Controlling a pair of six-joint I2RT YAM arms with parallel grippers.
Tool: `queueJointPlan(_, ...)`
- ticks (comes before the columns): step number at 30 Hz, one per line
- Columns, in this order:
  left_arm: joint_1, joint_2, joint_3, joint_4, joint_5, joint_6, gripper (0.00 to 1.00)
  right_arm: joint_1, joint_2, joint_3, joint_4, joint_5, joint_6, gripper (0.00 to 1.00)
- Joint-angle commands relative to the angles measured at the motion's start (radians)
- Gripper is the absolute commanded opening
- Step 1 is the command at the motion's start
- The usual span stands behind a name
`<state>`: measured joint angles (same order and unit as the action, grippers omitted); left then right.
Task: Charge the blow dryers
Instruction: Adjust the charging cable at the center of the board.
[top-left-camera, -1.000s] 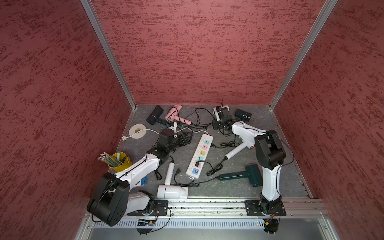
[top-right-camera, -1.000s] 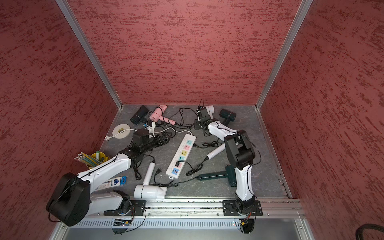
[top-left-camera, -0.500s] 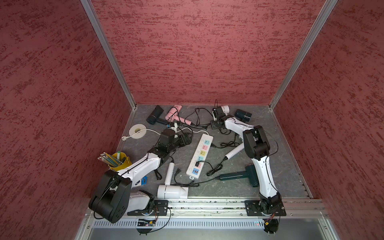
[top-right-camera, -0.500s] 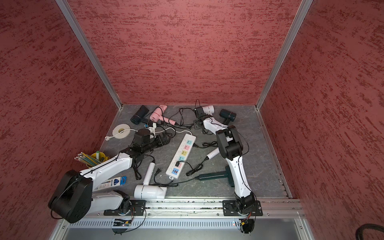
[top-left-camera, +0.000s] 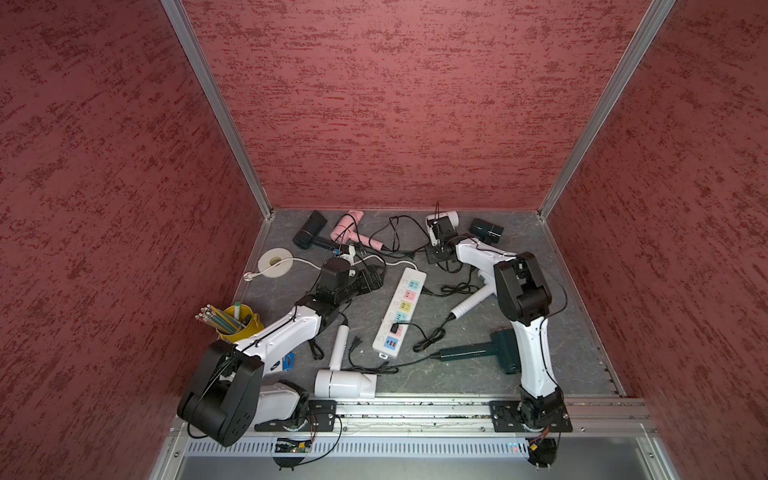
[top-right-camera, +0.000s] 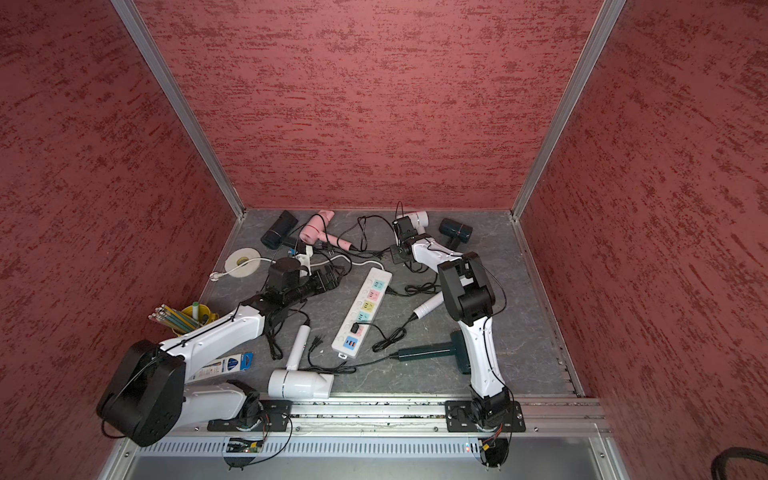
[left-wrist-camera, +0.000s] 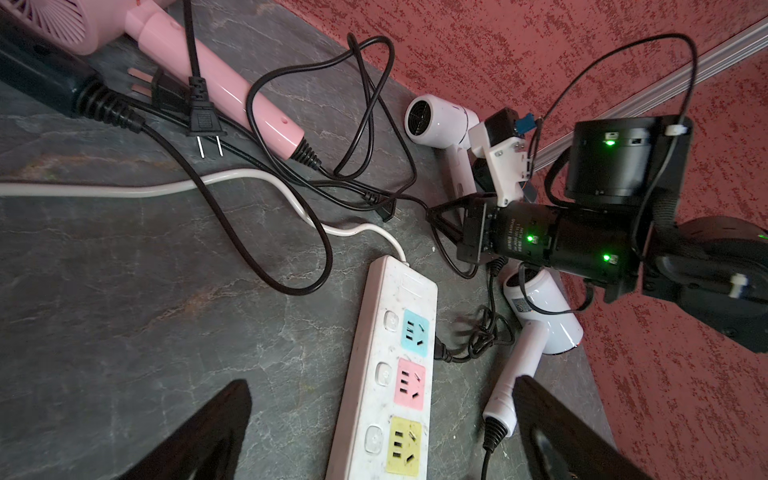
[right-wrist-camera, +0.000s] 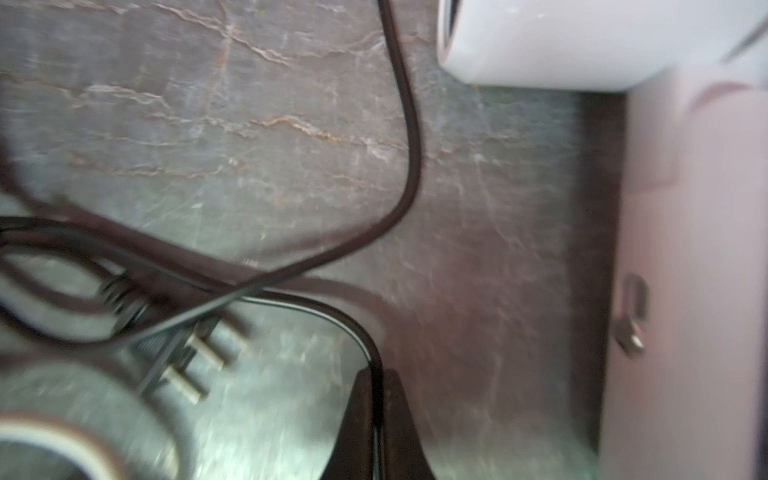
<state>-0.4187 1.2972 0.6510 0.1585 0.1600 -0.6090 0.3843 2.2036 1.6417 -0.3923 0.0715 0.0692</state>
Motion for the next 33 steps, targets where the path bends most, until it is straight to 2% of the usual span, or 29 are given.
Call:
queueJointPlan(1, 0.004, 0.002, 0.005, 0.029, 0.015, 0.010, 1.00, -0.005, -0.139, -0.049, 0.094, -0.018, -0.004, 0.00)
queueJointPlan(10, 0.004, -0.015, -0.005, 0.038, 0.016, 0.009, 1.00, -0.008, -0.357, -0.305, 0.274, -0.009, 0.057, 0.00)
queueJointPlan(18, 0.004, -0.032, -0.013, 0.038, 0.005, 0.011, 1.00, -0.051, -0.307, -0.332, 0.244, 0.032, 0.125, 0.00)
queueJointPlan(24, 0.004, -0.042, -0.017, 0.036, -0.005, 0.011, 1.00, -0.070, -0.222, -0.231, 0.194, 0.014, 0.126, 0.00)
queueJointPlan(29, 0.004, -0.044, -0.017, 0.035, -0.008, 0.011, 1.00, -0.094, -0.086, -0.016, 0.104, -0.028, 0.108, 0.00)
queueJointPlan(33, 0.004, -0.045, -0.017, 0.032, -0.015, 0.014, 1.00, -0.109, 0.000, 0.094, 0.034, -0.017, 0.100, 0.00)
